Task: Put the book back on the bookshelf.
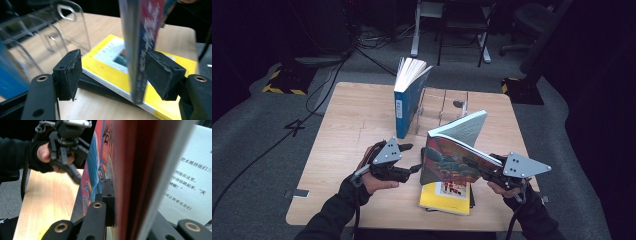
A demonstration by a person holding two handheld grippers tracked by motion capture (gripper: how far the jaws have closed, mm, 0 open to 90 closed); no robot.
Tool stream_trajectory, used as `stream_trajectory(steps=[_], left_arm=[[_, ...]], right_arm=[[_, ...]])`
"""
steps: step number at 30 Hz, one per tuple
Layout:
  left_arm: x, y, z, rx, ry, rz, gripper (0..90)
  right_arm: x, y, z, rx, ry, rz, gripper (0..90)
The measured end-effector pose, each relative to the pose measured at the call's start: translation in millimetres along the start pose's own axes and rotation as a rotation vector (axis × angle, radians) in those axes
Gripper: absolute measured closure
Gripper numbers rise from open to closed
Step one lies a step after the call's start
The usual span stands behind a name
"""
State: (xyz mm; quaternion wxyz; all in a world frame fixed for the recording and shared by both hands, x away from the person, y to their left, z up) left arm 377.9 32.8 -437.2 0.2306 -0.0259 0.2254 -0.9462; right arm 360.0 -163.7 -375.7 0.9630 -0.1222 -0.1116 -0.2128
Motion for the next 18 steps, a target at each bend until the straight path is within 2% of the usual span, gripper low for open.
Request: stream_trajectory(steps=[3,5,6,7,8,9,14,16,18], left_arm=[[8.0,8.4,-7.9,-0.012,-0.004,-0.032,30.5],[13.3,15.9,-12.3,-0.019,0.002,-0.047,37.4],[14.5,19.5,-13.9,-0.024,0.008,-0.045,38.6],[16.4,24.5,-15.6,-0.029,0.004,-0.060,39.7],[17.3,28.1,-15.7,-0.030,-0.001,-0.070,44.8],[18.4,30.9,-15.2,-0.032,-0.005,-0.074,44.4],[26.4,39.8,-1.8,-0.005,0.013,-0.129,49.6],[28.2,42.2,5.2,0.009,0.009,-0.132,49.6],[30.6,42.3,13.4,0.032,0.025,-0.138,51.1]], right_arm=[[-1.4,-0.7,0.0,0.000,-0.004,0.002,84.4],[-2.0,-1.2,-0.1,0.001,-0.006,0.002,84.3],[-2.4,-1.5,-0.1,0.001,-0.006,0.004,84.2],[-3.4,-2.0,-0.1,0.003,0.000,0.006,84.1],[-4.5,-3.0,-0.3,0.003,-0.003,0.007,84.0],[-5.5,-3.6,-0.4,0.003,-0.004,0.008,83.8],[-7.9,-9.1,-2.6,-0.006,-0.007,0.012,81.7],[-7.2,-12.1,-4.4,-0.009,-0.001,0.002,79.4],[-4.6,-16.0,-6.8,-0.015,0.008,-0.016,77.7]])
Point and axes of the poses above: each handheld gripper's, and its own axes: y roughly forward along the jaws, z roughly out of its top, x roughly to its right, the point moved 9 cm from there along y, roughly forward along the jaws
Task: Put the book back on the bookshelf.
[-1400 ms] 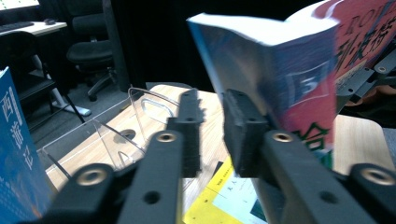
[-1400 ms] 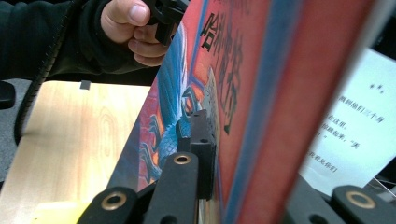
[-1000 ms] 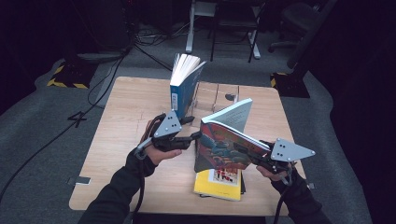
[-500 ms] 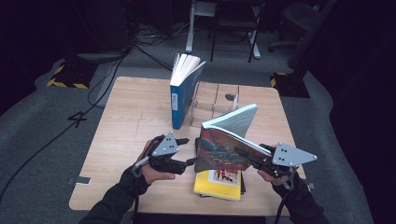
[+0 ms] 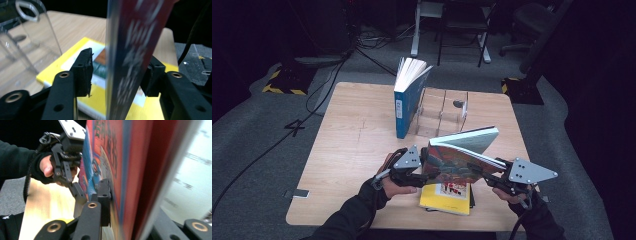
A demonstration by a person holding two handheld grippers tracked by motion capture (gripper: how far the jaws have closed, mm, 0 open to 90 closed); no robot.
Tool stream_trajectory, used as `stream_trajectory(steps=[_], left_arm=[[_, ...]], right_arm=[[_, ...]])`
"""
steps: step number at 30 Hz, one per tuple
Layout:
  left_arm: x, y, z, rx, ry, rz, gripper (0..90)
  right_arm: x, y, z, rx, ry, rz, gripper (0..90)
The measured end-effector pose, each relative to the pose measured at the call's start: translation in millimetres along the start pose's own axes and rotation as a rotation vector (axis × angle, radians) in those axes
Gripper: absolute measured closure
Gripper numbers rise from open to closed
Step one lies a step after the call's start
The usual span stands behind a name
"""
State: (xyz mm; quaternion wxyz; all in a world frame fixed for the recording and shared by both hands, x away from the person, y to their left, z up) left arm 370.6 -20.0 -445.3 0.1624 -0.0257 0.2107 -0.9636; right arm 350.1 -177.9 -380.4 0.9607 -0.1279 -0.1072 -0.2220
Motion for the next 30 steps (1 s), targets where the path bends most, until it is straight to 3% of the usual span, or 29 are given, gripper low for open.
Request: stream_trajectory(steps=[13,21,30], left_arm=[[-2.2,-11.4,60.6,0.092,0.043,-0.002,51.1],[-5.9,-15.3,85.6,0.110,0.056,-0.005,48.7],[-8.5,-11.3,107.6,0.083,0.085,-0.002,49.5]], right_arm=[[12.0,-20.8,-14.3,-0.028,0.038,-0.064,70.0],[10.7,-25.5,-18.8,-0.029,0.044,-0.076,66.7],[11.7,-28.0,-24.8,-0.033,0.059,-0.079,62.1]])
Point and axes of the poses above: each handheld gripper's, and its own axes: y roughly forward along the jaws, z roughly out of its top, x roughly to its right, the point moved 9 cm from there along y, roughly forward along the jaws
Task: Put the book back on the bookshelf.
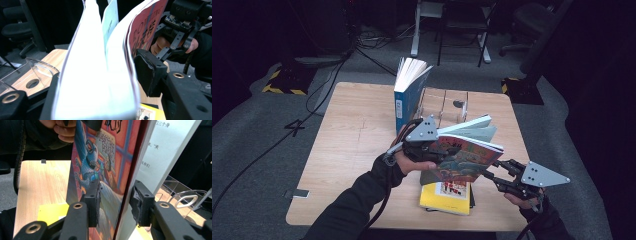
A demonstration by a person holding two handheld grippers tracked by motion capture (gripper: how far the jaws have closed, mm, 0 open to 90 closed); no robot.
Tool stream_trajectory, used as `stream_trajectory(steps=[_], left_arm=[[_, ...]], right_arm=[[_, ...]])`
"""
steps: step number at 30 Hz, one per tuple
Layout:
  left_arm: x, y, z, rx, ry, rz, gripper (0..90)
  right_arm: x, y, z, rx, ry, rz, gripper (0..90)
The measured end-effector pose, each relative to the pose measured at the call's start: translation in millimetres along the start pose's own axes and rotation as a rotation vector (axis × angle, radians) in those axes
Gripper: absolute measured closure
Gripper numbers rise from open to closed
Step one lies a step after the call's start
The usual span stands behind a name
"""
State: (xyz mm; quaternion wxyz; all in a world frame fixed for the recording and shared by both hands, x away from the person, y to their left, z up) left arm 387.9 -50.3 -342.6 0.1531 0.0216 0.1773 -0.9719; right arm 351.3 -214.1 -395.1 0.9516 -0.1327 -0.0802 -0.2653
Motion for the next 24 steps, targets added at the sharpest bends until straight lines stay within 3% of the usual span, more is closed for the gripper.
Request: stream_trajectory(steps=[8,13,17,24], left_arm=[[-0.7,1.4,4.3,-0.012,0.004,0.025,70.0],[-3.2,1.9,4.3,-0.019,0.006,0.055,71.8],[-7.6,3.0,4.4,-0.017,-0.014,0.076,72.1],[-16.2,0.8,4.6,-0.023,-0.023,0.106,72.7]], right_arm=[[8.1,-2.7,-12.5,-0.042,0.027,-0.040,48.9],[8.5,-3.0,-22.6,-0.079,0.054,-0.030,42.4],[7.0,3.5,-39.0,-0.150,0.086,0.000,40.2],[8.6,7.0,-46.4,-0.172,0.108,0.006,39.0]])
Point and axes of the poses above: each handheld gripper's, and its own axes: y roughly forward along the jaws, z roughly out of its top, x roughly to its right, the point moved 9 cm from there along y, roughly forward along the jaws
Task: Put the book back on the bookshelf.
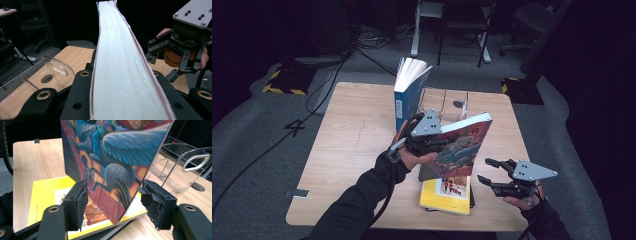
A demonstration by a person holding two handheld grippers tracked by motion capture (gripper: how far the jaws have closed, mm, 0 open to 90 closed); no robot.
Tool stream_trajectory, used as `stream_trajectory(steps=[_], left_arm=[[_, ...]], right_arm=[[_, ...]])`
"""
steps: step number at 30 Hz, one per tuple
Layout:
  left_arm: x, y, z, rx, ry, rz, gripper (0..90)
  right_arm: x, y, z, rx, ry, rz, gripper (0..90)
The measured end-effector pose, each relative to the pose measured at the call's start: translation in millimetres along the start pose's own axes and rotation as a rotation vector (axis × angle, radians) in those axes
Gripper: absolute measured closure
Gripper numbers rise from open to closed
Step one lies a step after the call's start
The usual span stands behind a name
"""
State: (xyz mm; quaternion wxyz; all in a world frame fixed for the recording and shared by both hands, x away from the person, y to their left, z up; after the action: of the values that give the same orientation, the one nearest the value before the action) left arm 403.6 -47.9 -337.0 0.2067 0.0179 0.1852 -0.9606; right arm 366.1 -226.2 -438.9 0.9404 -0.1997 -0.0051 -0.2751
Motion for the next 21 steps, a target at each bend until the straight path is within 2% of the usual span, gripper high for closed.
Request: stream_trajectory(steps=[2,3,9,12,17,18,20,21], left_arm=[[-2.5,-2.5,0.9,0.006,-0.005,0.006,73.0],[-4.7,-4.4,1.5,0.010,-0.008,0.017,73.1],[-22.9,-19.6,1.2,0.002,-0.013,0.106,73.3],[-38.1,-29.0,-0.9,0.004,-0.036,0.168,73.3],[-62.9,-38.3,-7.6,-0.021,-0.054,0.268,73.3],[-62.9,-38.3,-7.6,-0.021,-0.054,0.268,73.4],[-78.3,-41.9,-11.1,-0.026,-0.079,0.323,73.3],[-78.3,-41.9,-11.1,-0.026,-0.079,0.323,73.3]], right_arm=[[1.1,0.1,-0.9,-0.002,0.002,-0.001,38.8],[3.0,1.0,-2.8,-0.003,0.019,-0.002,37.9],[4.7,4.0,-7.1,-0.023,0.021,-0.005,37.5],[4.2,5.3,-8.2,-0.032,0.024,-0.007,37.4],[4.4,7.8,-10.1,-0.042,0.023,-0.008,36.4],[4.4,7.8,-10.1,-0.042,0.023,-0.008,36.4],[5.1,9.0,-11.7,-0.049,0.024,-0.011,34.8],[5.1,9.0,-11.7,-0.049,0.024,-0.011,34.8]])
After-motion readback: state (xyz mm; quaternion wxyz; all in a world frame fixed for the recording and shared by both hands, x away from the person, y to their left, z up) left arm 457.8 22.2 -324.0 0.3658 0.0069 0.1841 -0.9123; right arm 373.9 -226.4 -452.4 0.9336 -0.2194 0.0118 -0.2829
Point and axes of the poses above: each handheld gripper's, and its own axes: y roughly forward along the jaws, z roughly out of its top, x roughly to its right, the point moved 9 cm from there along y, roughly forward along the jaws
